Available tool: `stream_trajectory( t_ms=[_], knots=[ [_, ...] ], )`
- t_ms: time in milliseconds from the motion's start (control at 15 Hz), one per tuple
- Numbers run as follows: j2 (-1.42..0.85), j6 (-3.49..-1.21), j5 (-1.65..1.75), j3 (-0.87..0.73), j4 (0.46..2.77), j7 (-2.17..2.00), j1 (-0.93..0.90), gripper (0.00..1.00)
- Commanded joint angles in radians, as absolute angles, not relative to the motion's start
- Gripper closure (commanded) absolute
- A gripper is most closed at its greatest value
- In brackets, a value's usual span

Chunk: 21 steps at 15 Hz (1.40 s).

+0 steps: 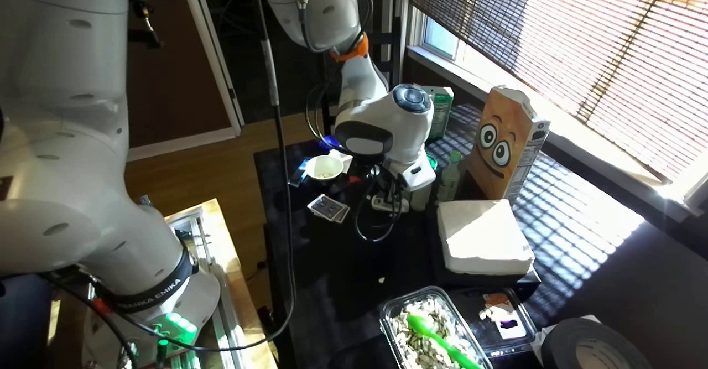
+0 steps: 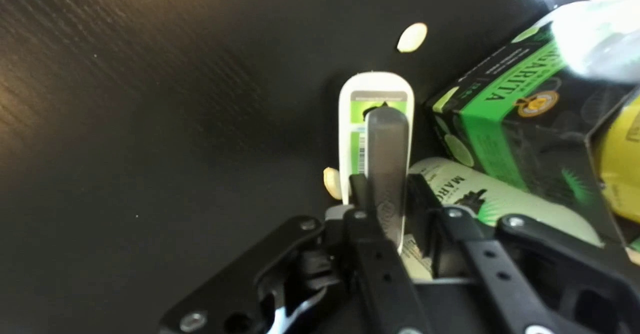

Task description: Use the brush to sweep the white objects to the right

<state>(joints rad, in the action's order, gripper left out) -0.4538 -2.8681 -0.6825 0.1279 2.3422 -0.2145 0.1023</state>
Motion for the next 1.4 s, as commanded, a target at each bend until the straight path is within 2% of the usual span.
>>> stream_trajectory(
  t_ms=[0,667,1333],
  knots=[
    [-0.493,-2.820,-0.628,0.041,2.305,-0.314,0.042,0.94],
    [-0.425,-2.689,-0.499,-0.057,2.391,-0.368,0.040,0.94],
    [-0.359,-2.656,-0.179,-0.252,2.506,-0.519,-0.012,0.94]
  ],
)
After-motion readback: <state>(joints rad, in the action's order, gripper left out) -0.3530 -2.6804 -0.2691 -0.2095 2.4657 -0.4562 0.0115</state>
